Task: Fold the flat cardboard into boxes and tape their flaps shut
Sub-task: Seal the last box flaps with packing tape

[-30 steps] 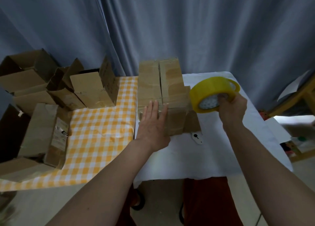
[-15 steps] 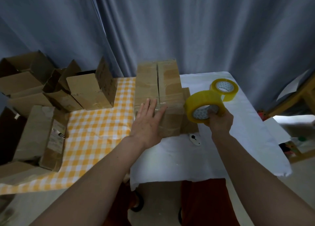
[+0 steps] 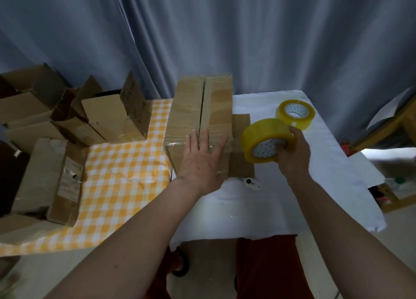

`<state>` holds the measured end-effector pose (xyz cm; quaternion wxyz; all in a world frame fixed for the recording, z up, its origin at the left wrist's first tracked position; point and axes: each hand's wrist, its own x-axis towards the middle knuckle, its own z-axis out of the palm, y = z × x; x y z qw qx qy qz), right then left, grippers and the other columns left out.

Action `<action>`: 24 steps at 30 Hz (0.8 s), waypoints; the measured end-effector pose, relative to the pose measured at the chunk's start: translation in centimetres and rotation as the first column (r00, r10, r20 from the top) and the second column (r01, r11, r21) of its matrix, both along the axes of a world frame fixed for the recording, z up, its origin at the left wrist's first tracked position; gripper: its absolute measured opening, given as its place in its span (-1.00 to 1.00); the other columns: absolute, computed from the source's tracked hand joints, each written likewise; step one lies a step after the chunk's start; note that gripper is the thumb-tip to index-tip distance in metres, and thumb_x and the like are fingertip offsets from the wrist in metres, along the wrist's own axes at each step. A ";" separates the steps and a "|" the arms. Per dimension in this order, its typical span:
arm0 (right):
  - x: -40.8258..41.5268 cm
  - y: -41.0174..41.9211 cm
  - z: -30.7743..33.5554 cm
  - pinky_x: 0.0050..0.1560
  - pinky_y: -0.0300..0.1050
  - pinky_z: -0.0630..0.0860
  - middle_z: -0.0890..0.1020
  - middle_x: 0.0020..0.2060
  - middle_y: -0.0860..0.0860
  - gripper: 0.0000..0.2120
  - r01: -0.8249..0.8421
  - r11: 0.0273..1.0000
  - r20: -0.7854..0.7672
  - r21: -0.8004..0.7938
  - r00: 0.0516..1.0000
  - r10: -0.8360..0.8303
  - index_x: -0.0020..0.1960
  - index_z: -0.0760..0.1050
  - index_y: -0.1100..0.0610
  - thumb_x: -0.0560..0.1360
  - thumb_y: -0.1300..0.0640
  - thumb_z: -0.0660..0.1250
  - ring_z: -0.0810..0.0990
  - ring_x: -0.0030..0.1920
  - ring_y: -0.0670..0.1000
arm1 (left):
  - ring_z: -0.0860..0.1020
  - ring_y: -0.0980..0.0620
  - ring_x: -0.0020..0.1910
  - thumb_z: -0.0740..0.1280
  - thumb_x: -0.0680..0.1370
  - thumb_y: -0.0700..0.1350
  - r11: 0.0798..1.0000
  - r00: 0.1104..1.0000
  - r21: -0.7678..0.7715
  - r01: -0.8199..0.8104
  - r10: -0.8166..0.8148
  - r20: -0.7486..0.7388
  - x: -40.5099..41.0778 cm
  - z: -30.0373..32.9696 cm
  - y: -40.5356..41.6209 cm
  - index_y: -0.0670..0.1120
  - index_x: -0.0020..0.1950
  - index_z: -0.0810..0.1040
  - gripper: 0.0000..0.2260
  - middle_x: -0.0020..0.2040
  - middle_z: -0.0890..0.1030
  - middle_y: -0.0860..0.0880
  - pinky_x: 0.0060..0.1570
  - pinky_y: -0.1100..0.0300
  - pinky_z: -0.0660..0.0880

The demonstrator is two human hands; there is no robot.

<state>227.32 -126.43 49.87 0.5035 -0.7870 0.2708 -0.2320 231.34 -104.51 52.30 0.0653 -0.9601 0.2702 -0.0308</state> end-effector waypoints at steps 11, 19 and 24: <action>-2.1 -2.7 -2.0 -0.17 -0.02 0.42 0.49 -0.09 0.06 -0.60 -0.045 0.995 -0.196 -0.094 0.980 0.025 0.24 0.32 0.08 0.45 0.33 0.25 0.49 -0.10 0.14 | -0.21 -0.25 0.53 0.32 0.43 0.24 0.997 1.000 -0.071 0.000 -0.001 -0.005 0.0 -0.2 -0.2 0.14 0.53 -0.23 -0.11 0.57 -0.13 -0.23 0.49 -0.13 -0.26; -3.1 -3.3 -2.6 0.01 0.25 0.54 0.48 0.15 0.17 -0.37 -0.181 0.982 -0.171 0.049 0.967 0.186 0.38 0.27 0.04 0.39 0.45 0.23 0.49 0.13 0.21 | -0.14 -0.16 0.55 0.40 0.45 0.01 0.898 0.986 -0.425 -0.116 0.157 0.062 -4.2 -0.2 -1.3 -0.06 0.54 0.17 -0.28 0.57 -0.01 -0.22 0.51 -0.07 -0.20; -3.1 -3.0 -3.1 -0.01 0.29 0.53 0.47 0.13 0.18 -0.46 -0.190 0.980 -0.202 0.065 0.959 0.200 0.33 0.31 0.11 0.40 0.40 0.26 0.49 0.11 0.23 | 0.02 -0.31 0.52 0.44 0.43 -0.03 0.643 0.911 -0.736 -0.211 0.402 0.091 -4.9 0.3 -3.8 -0.10 0.40 0.42 -0.44 0.51 0.13 -0.32 0.47 -0.22 -0.03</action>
